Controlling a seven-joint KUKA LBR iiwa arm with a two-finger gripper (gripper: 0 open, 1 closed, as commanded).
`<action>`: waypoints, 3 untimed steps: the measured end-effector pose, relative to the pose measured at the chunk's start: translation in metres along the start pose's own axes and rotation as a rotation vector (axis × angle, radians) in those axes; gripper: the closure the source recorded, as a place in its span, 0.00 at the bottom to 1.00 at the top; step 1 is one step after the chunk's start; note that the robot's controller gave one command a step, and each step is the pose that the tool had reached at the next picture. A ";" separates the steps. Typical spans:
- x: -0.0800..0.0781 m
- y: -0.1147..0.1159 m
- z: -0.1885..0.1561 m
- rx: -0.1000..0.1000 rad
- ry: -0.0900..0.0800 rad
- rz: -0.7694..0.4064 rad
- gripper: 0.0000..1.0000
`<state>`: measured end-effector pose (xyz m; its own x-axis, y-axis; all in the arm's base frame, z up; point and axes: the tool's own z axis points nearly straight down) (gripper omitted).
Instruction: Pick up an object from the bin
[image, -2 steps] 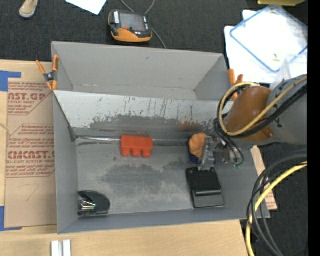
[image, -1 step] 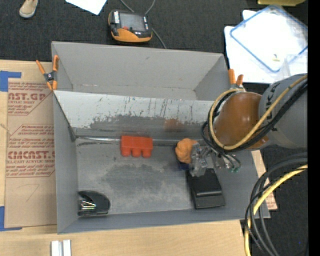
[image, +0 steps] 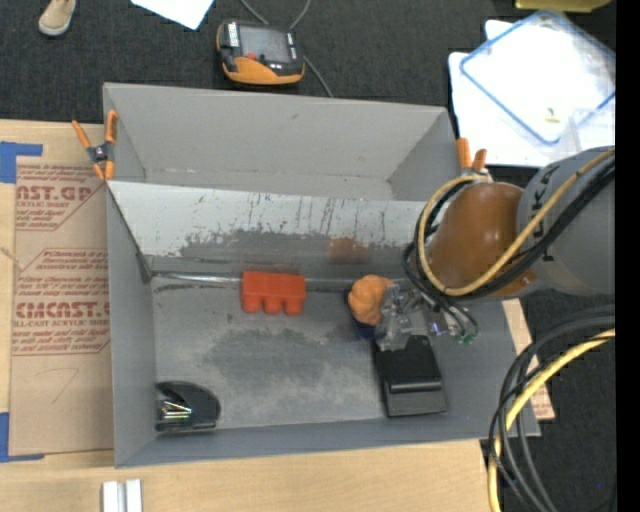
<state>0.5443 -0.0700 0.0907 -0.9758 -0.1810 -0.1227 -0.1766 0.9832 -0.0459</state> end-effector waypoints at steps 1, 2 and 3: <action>-0.037 -0.064 -0.056 0.002 -0.003 -0.030 1.00; -0.037 -0.064 -0.056 0.001 -0.003 -0.030 1.00; -0.038 -0.061 -0.054 0.001 -0.004 -0.034 1.00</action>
Offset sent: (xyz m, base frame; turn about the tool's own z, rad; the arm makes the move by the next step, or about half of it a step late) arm 0.0000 0.0000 0.0000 0.0000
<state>0.5848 -0.1219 0.1518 -0.9688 -0.2141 -0.1250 -0.2092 0.9765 -0.0514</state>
